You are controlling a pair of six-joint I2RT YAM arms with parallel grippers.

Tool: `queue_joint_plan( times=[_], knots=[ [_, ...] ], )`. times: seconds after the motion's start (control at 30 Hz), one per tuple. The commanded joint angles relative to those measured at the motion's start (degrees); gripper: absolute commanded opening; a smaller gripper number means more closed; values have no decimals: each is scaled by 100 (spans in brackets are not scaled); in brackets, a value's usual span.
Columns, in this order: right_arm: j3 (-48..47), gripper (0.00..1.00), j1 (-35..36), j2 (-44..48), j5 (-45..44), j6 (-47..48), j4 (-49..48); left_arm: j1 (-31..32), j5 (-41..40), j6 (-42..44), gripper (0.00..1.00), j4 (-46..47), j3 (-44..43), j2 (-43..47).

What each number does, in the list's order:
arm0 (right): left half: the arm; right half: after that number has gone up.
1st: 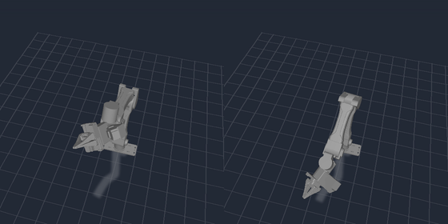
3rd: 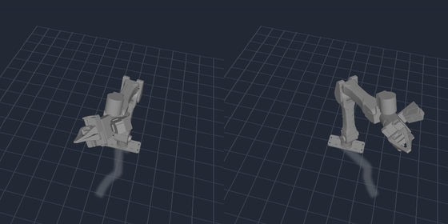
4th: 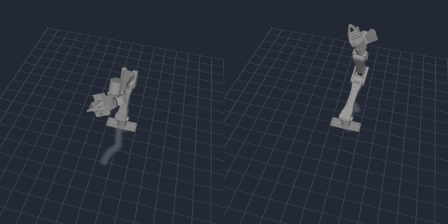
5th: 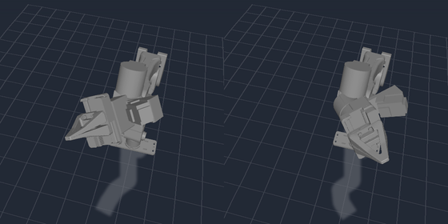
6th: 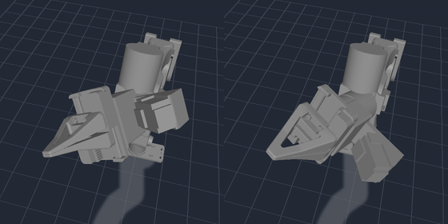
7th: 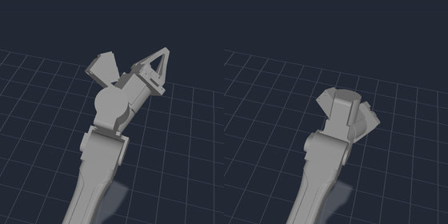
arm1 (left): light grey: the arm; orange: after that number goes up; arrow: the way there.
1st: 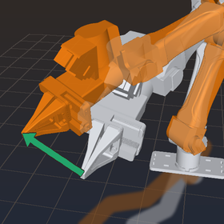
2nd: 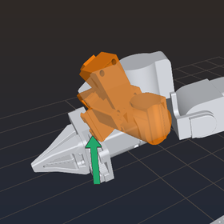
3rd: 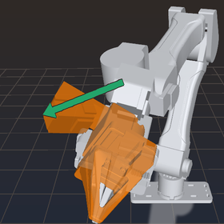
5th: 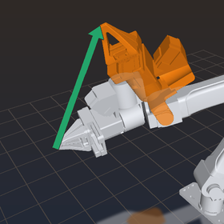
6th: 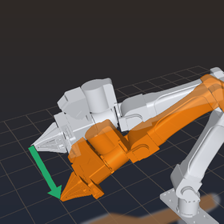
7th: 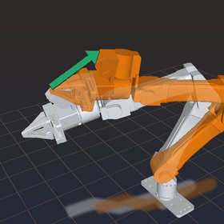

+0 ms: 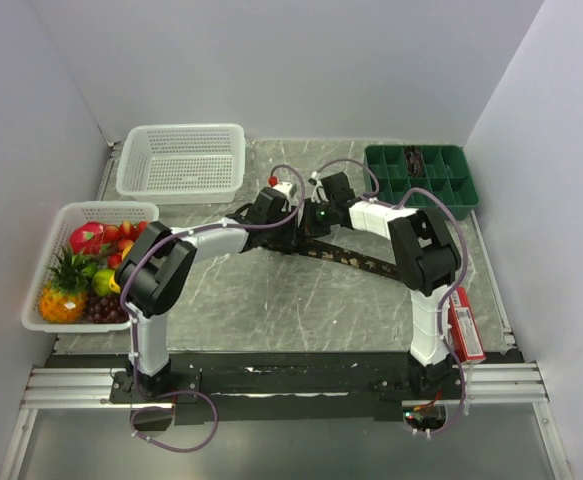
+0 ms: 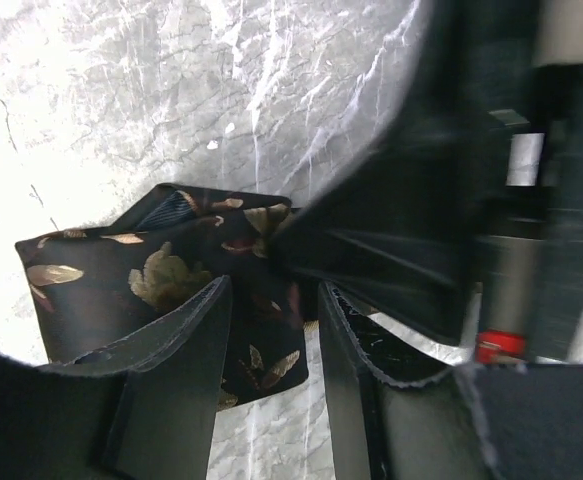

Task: Roll the ties
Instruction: Roll the tie at the center of the board.

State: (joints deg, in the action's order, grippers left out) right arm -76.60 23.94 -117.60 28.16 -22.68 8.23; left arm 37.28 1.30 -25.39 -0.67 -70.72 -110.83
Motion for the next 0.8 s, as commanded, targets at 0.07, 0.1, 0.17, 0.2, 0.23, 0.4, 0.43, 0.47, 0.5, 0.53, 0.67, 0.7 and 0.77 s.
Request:
queue_joint_plan(
  times=[0.07,0.1,0.17,0.2,0.23,0.4,0.43,0.47,0.5,0.53,0.67,0.7,0.77],
  knots=[
    [-364,0,207,-193,-399,140,381,-1,99,-80,47,234,-3,465],
    [-417,0,207,-210,-443,158,494,-36,55,-72,48,216,5,578],
    [-426,0,207,-211,-531,202,531,-115,-94,-107,49,146,67,720],
    [-383,0,216,-193,-575,194,531,-255,-86,-124,51,181,119,868],
    [-347,0,216,-149,-601,202,487,-369,-16,-151,51,198,215,922],
    [-207,0,216,-9,-663,211,372,-1081,677,-344,52,322,585,1107],
    [-206,0,225,18,-680,220,390,-1160,853,-344,52,330,612,1090],
    [-215,0,225,27,-681,246,399,-1231,1081,-362,52,339,647,994],
    [-207,0,225,44,-689,255,381,-1362,1205,-397,52,383,717,941],
    [-198,0,233,79,-681,246,364,-1416,1336,-466,52,453,778,905],
    [-171,0,234,141,-724,255,346,-1653,2108,-713,53,936,1042,677],
    [-171,0,225,167,-759,264,363,-1688,2276,-774,53,1041,1112,624],
    [-145,0,242,185,-777,264,346,-1767,2593,-967,55,1384,1165,458]
  ],
)
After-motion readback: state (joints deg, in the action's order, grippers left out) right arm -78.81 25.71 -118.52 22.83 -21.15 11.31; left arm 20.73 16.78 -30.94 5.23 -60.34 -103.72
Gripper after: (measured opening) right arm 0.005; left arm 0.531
